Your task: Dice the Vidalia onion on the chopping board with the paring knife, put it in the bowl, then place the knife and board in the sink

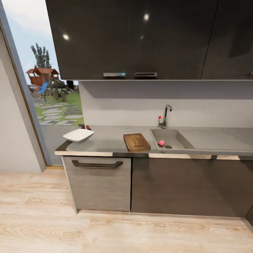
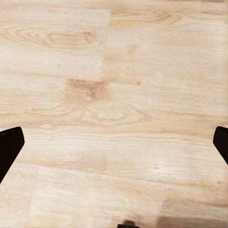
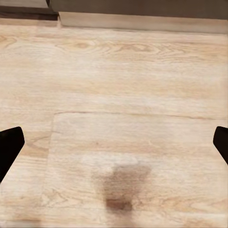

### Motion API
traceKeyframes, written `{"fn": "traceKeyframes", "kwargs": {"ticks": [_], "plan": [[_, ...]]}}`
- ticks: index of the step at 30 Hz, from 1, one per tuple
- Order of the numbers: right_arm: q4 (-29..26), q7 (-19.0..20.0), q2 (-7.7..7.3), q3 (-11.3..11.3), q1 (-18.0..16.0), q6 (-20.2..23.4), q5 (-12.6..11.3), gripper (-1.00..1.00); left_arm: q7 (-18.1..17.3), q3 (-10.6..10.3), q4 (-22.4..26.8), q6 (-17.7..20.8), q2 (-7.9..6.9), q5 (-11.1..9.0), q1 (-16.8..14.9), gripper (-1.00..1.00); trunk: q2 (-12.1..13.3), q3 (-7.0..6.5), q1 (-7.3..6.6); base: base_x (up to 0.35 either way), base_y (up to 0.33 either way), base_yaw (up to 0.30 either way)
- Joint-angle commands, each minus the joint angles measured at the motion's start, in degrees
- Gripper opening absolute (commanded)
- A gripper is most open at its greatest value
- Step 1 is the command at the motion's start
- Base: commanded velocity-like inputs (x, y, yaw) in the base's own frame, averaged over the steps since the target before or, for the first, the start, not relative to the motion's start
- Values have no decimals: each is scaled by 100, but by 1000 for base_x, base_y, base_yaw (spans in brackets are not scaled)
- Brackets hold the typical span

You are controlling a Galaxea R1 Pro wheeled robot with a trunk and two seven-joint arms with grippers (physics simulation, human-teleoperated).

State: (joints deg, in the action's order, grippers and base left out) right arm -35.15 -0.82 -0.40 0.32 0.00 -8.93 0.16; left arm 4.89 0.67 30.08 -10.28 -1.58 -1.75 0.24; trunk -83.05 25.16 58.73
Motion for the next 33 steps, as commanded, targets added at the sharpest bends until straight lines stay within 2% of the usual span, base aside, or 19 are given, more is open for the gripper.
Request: {"fn": "traceKeyframes", "kwargs": {"ticks": [1,33], "plan": [[2,-10,-1,4,0,-12,2,100,12,-5,7,-9,0,-18,2,100,-3,4,0,2,0,0],[17,-13,5,4,0,-115,2,100,12,-5,7,-9,0,-18,2,100,-3,4,0,0,0,0]]}}
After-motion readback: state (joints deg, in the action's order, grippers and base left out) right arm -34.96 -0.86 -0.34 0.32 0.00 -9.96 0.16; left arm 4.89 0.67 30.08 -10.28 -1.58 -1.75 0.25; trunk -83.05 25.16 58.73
